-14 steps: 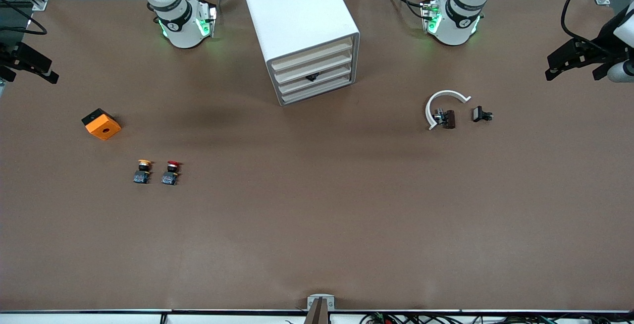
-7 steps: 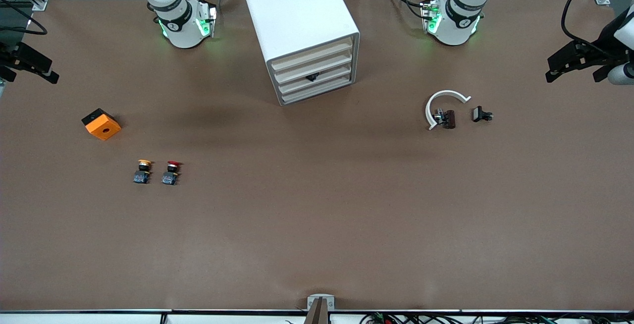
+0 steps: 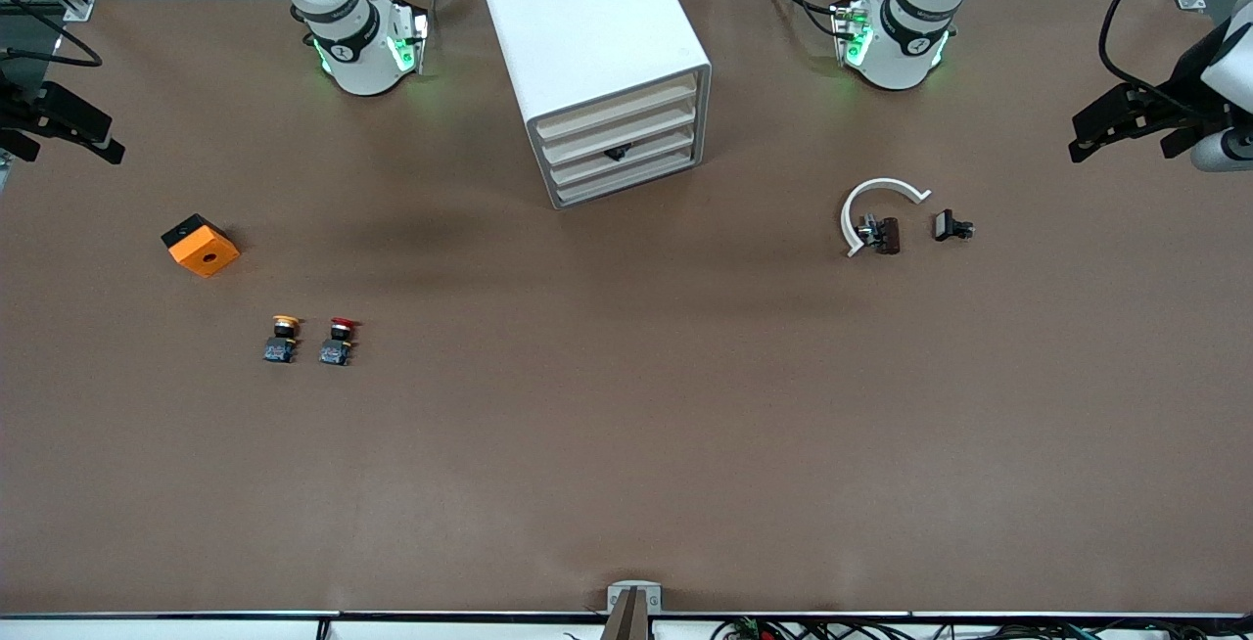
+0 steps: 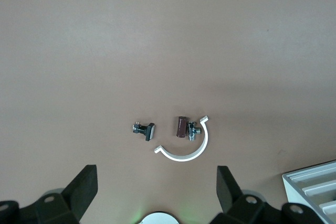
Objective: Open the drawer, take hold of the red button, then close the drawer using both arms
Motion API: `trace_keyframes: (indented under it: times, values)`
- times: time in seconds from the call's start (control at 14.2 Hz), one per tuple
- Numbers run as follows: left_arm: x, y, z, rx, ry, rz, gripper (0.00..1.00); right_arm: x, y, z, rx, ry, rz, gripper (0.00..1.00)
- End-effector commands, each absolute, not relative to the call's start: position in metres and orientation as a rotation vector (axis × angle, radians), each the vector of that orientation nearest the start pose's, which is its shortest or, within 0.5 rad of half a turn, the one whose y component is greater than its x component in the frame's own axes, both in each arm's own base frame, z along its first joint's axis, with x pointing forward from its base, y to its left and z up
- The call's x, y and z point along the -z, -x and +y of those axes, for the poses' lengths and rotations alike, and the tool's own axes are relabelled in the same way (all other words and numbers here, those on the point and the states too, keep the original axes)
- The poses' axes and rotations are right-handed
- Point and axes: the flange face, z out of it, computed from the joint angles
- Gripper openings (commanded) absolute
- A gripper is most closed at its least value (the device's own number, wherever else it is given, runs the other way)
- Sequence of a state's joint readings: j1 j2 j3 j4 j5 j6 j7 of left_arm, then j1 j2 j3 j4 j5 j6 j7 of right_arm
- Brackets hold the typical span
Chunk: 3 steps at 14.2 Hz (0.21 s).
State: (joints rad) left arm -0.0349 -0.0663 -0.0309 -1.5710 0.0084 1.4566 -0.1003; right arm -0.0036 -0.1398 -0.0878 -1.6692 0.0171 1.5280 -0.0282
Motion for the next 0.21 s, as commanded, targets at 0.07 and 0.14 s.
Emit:
trace_keyframes:
  times: [0.07,0.14]
  values:
    - [-0.6550,-0.5199,-0.0385,-0.084,3.107,-0.078,1.00,-0.6507,-0.4945,-0.0458,0.004,3.101,0.113,1.00]
    - [-0.6543,-0.5199,-0.0385,-0.086,3.107,-0.081,1.00,-0.6507,-0.4946,-0.0450,0.004,3.102,0.111,1.00]
